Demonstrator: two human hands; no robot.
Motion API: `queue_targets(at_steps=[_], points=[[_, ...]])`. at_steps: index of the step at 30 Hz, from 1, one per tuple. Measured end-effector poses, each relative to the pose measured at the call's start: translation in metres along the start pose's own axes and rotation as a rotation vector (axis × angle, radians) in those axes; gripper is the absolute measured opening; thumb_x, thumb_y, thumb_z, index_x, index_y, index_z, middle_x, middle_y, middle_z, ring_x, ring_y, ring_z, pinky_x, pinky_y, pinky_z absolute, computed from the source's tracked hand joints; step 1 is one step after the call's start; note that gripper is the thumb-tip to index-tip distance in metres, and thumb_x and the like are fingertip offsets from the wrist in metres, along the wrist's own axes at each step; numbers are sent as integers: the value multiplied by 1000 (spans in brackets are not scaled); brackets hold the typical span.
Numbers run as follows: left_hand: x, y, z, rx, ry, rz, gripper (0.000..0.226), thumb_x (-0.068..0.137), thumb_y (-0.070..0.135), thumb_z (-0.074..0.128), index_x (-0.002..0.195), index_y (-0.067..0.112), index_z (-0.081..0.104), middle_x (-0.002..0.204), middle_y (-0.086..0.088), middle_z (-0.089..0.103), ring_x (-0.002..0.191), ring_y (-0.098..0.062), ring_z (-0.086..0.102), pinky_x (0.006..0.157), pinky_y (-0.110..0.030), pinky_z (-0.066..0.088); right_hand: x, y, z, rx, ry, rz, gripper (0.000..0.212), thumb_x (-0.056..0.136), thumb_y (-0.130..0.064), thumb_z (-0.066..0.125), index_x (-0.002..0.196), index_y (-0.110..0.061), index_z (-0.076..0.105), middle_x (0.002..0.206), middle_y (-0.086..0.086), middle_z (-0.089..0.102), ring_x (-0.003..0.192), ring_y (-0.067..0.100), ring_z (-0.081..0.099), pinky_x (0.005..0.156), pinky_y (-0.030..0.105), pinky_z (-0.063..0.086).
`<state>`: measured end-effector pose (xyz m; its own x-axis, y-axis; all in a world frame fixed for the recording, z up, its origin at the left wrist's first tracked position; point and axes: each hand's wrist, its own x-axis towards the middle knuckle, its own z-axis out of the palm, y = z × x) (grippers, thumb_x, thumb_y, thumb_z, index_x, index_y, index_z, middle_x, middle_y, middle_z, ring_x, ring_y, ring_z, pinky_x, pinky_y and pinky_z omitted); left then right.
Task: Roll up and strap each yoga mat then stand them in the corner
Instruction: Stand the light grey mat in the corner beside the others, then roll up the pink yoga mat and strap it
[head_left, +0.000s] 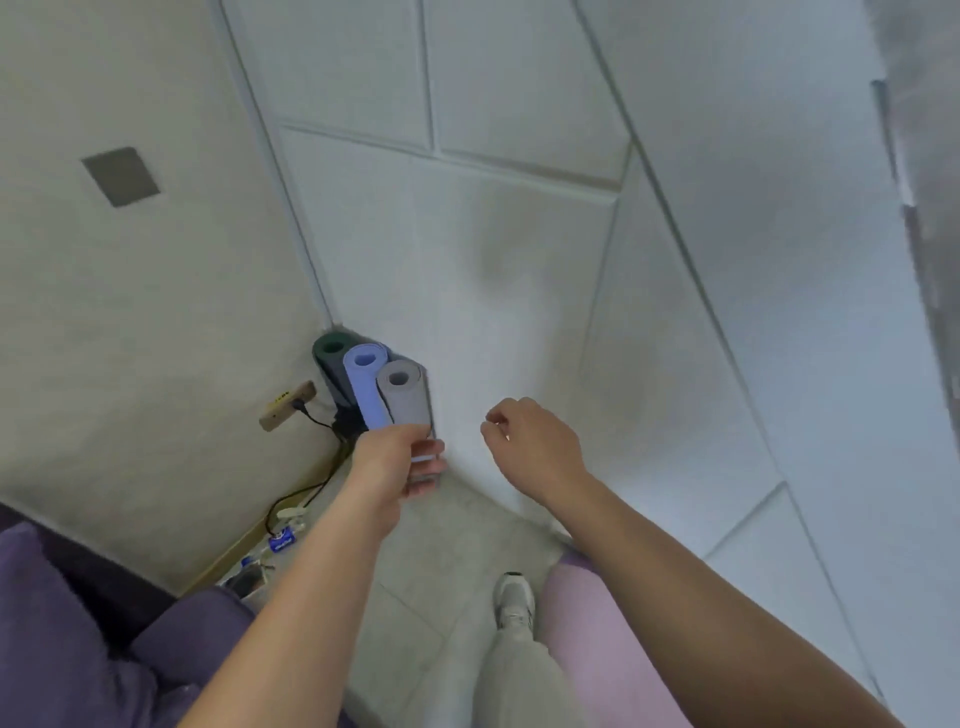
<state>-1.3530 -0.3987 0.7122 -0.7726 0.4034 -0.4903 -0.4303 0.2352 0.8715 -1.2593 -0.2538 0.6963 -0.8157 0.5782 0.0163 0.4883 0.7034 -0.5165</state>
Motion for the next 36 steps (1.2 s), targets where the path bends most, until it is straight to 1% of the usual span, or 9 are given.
queue_targets(at_steps=[4, 8, 14, 17, 22, 26, 29, 32, 36], points=[[-49, -27, 63, 57, -108, -8, 18, 98, 17, 55, 111, 6, 63, 95, -9, 73, 76, -24, 70, 72, -37, 54, -77, 55, -35, 64, 34, 118, 29, 99, -38, 42, 115, -26, 63, 116, -4, 60, 101, 16, 59, 85, 35, 48], [-81, -68, 121, 163, -227, -42, 16, 98, 17, 55, 108, 7, 63, 99, -12, 73, 80, -27, 71, 78, -40, 55, -162, 131, -65, 137, 74, 259, 26, 98, -37, 48, 113, -25, 65, 114, -6, 63, 103, 15, 59, 89, 36, 48], [-141, -139, 207, 324, -313, -55, 17, 96, 17, 57, 107, 7, 65, 102, -14, 73, 88, -31, 71, 81, -43, 54, -289, 244, -93, 164, 104, 494, 25, 99, -33, 47, 110, -22, 67, 109, -6, 68, 101, 16, 62, 86, 36, 51], [-201, -170, 261, 361, -387, -37, 16, 96, 17, 57, 105, 7, 65, 102, -15, 74, 90, -33, 72, 78, -41, 55, -337, 276, -111, 185, 104, 527, 25, 98, -33, 46, 108, -23, 67, 109, -6, 68, 100, 17, 62, 86, 38, 51], [-317, -240, 369, 407, -490, 43, 18, 98, 17, 55, 109, 8, 65, 98, -11, 74, 89, -31, 73, 84, -45, 56, -429, 353, -141, 245, 110, 548, 27, 97, -33, 46, 109, -22, 67, 107, -3, 69, 98, 19, 61, 83, 36, 50], [-396, -322, 467, 424, -513, 66, 17, 98, 17, 56, 108, 8, 66, 97, -11, 74, 84, -31, 72, 82, -44, 54, -543, 462, -165, 254, 124, 586, 24, 96, -33, 46, 103, -21, 66, 102, -2, 69, 93, 20, 61, 76, 33, 48], [-458, -377, 534, 481, -531, -4, 15, 97, 14, 56, 106, 6, 65, 93, -12, 72, 79, -30, 68, 76, -39, 52, -641, 536, -191, 253, 127, 717, 27, 98, -34, 43, 102, -18, 64, 98, 0, 67, 91, 22, 61, 75, 33, 47], [-516, -412, 579, 546, -590, -56, 9, 97, 13, 56, 95, 11, 65, 92, -12, 72, 75, -28, 67, 72, -35, 50, -714, 589, -215, 249, 107, 883, 30, 99, -32, 39, 105, -18, 65, 100, 1, 66, 92, 24, 59, 72, 30, 40], [-561, -447, 632, 597, -657, -112, 10, 98, 16, 56, 94, 14, 64, 90, -7, 72, 71, -22, 67, 68, -32, 49, -762, 634, -238, 258, 121, 1002, 29, 99, -35, 40, 110, -24, 64, 108, -1, 67, 100, 24, 60, 72, 29, 39]])
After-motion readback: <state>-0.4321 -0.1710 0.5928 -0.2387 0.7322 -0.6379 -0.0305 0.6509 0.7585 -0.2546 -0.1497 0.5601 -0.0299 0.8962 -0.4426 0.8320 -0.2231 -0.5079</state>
